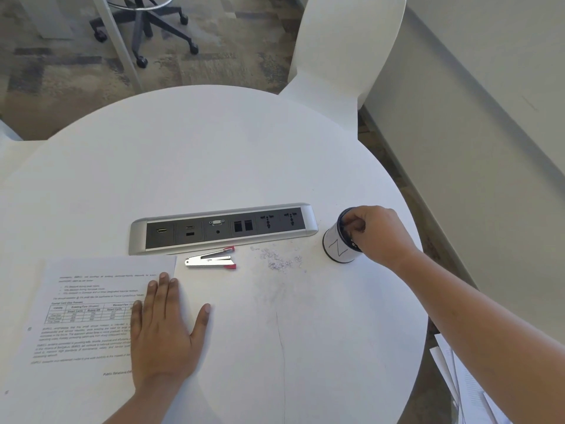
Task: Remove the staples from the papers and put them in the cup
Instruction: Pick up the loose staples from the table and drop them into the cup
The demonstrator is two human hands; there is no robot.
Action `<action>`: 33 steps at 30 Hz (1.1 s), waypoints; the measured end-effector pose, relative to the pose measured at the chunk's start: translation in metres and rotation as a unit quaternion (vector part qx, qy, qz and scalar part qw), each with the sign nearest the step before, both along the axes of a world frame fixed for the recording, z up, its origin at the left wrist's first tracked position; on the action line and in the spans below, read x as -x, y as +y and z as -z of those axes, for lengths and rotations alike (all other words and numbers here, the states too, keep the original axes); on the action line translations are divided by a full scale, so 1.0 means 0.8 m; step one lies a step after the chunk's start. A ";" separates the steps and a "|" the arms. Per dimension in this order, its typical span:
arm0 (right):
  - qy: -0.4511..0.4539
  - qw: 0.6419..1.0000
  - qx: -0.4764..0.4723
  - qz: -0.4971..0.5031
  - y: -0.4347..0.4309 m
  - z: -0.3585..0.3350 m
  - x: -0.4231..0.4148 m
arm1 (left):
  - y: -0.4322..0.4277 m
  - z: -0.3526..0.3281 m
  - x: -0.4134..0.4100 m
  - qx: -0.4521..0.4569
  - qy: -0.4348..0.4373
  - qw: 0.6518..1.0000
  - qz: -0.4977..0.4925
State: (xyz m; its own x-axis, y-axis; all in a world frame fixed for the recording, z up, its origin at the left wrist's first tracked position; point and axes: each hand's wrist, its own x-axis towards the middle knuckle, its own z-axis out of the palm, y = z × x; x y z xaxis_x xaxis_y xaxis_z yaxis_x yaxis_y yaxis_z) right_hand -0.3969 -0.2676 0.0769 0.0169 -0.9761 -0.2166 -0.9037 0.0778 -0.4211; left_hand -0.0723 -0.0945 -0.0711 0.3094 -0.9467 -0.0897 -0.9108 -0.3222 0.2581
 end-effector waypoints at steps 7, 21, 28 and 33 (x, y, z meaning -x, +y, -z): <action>0.017 1.000 0.012 -0.005 -0.007 0.000 0.006 | 0.000 0.002 0.000 0.003 0.004 1.000 0.001; 0.065 0.992 -0.007 -0.108 0.071 0.072 -0.080 | -0.001 -0.004 0.002 -0.004 0.007 1.000 -0.004; 0.156 0.982 0.014 -0.104 0.056 0.105 -0.108 | -0.003 -0.002 0.002 0.001 0.008 1.000 0.000; 0.146 0.966 0.030 -0.213 0.074 0.110 -0.134 | -0.002 -0.002 0.000 -0.004 0.005 1.000 0.000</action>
State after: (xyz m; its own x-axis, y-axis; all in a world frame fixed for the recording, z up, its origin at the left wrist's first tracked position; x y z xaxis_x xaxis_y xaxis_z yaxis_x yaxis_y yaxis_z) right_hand -0.2896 -0.2086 -0.0113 0.3661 -0.9052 -0.2158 -0.9293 -0.3435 -0.1356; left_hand -0.0726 -0.0957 -0.0696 0.3084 -0.9459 -0.1011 -0.9083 -0.3244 0.2639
